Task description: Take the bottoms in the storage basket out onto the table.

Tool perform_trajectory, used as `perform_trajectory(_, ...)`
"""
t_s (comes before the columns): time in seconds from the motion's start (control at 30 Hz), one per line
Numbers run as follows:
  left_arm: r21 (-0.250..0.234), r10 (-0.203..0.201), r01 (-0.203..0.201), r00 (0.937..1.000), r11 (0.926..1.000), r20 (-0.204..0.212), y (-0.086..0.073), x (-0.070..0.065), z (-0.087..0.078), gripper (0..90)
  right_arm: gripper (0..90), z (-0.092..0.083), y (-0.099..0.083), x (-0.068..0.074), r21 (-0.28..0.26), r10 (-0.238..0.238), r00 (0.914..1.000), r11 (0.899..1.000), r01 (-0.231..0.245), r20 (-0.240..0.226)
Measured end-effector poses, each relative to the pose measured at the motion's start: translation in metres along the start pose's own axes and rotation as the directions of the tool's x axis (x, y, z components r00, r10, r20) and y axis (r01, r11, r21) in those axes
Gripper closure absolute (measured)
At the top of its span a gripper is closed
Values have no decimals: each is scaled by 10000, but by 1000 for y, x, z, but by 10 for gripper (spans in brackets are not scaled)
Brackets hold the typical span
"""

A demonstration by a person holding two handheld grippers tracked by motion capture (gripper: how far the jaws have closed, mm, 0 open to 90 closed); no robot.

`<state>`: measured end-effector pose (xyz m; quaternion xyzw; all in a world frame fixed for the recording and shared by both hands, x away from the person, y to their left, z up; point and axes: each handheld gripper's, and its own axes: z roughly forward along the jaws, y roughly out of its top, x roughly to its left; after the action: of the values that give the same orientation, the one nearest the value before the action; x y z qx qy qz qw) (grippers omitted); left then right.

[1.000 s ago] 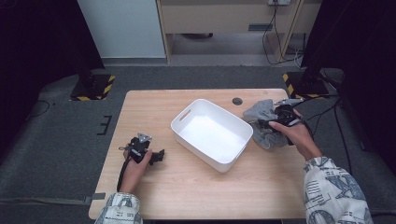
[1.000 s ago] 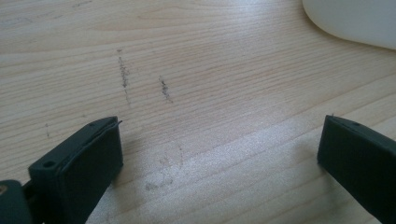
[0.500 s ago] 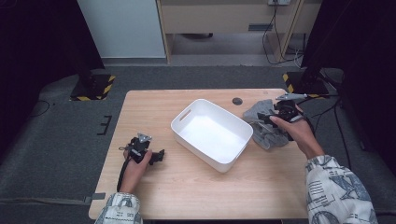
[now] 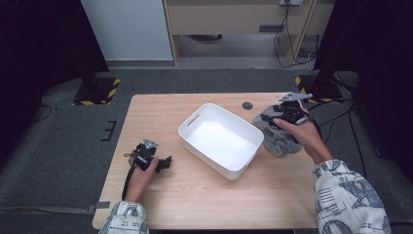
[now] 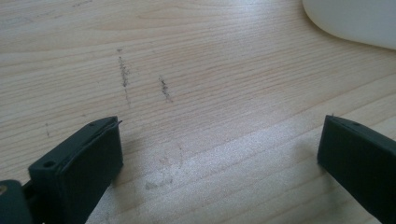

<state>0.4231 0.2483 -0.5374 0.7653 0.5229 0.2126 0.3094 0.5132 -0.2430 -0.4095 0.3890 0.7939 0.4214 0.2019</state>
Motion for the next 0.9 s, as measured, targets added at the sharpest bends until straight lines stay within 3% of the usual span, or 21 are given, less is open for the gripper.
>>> perform_trajectory(0.3,3,-3,3,10000,10000,-8,0,0,0,0,368,10,12,20,136,-404,9981,9991,411,-459)
perform_trajectory(0.57,5,-2,2,10000,10000,-11,0,0,0,0,415,21,20,36,241,-533,9971,9982,547,-552)
perform_trajectory(0.9,6,-1,1,10000,10000,-10,0,0,0,0,446,35,20,46,509,-777,9931,9953,824,-882)
